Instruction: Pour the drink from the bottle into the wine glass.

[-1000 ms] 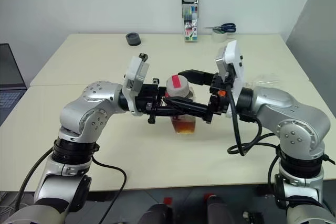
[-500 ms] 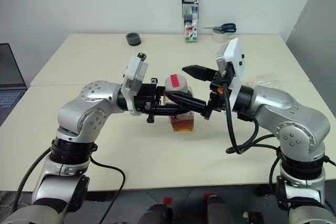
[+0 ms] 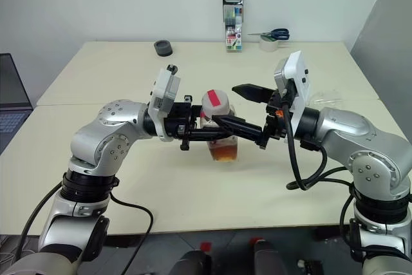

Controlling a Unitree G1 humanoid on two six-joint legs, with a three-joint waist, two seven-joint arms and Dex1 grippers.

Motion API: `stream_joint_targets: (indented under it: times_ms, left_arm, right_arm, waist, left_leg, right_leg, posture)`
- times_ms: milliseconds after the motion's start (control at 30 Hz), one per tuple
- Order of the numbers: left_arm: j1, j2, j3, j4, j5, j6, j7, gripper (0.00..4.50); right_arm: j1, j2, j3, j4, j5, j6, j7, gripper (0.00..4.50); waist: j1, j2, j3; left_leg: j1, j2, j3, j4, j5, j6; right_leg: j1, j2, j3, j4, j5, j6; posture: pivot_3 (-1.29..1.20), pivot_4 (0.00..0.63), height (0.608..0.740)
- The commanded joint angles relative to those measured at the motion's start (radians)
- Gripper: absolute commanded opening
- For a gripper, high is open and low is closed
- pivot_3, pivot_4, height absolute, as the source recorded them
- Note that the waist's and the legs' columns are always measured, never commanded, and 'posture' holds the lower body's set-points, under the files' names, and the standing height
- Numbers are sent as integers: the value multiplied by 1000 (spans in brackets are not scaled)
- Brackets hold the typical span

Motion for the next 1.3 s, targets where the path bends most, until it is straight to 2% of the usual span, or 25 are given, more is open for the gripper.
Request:
stream_joint_targets:
  times_ms: [33,767,1067,1300]
  left_arm:
    - [-10,-2,22,-26,-9,-24,0,1844]
    - [3,-9,23,-31,-10,-30,15,1844]
    - [-11,-19,17,-15,-4,-36,18,1844]
    - [-18,-20,19,-11,1,-35,14,1844]
  right_arm:
    - [-1,-21,-40,-11,22,-19,-5,4466]
    - [32,-130,-61,-21,125,-3,28,4466]
    - [-49,-32,13,-3,102,-40,-30,4466]
    - [-71,-7,32,20,63,-61,-29,4466]
  waist:
    - [0,0,0]
    - [0,0,0]
    - [-1,0,0]
    - [0,0,0]
  left_leg:
    - [0,0,0,0,0,0]
    - [0,0,0,0,0,0]
    - [0,0,0,0,0,0]
    - [0,0,0,0,0,0]
  right_leg:
    - [0,0,0,0,0,0]
    - [0,0,0,0,0,0]
    - [0,0,0,0,0,0]
    - [0,0,0,0,0,0]
  posture:
    - [0,150,740]
    - [0,150,740]
    - [0,150,740]
    - [0,150,740]
